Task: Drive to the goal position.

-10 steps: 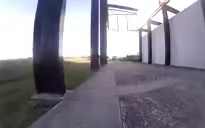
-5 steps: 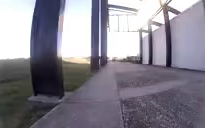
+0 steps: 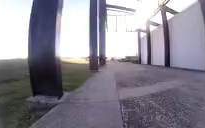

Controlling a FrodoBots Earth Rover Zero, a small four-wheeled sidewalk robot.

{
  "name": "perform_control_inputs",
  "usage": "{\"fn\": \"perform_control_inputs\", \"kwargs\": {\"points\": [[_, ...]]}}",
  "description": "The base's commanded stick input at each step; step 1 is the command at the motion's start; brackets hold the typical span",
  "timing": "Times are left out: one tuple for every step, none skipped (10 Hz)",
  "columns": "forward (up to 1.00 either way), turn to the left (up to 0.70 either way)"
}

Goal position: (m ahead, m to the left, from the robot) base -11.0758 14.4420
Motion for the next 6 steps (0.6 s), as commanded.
{"fn": "perform_control_inputs", "kwargs": {"points": [[0.00,-0.70],[0.00,-0.70],[0.00,-0.70],[0.00,-0.70],[0.00,-0.70],[0.00,-0.70]]}}
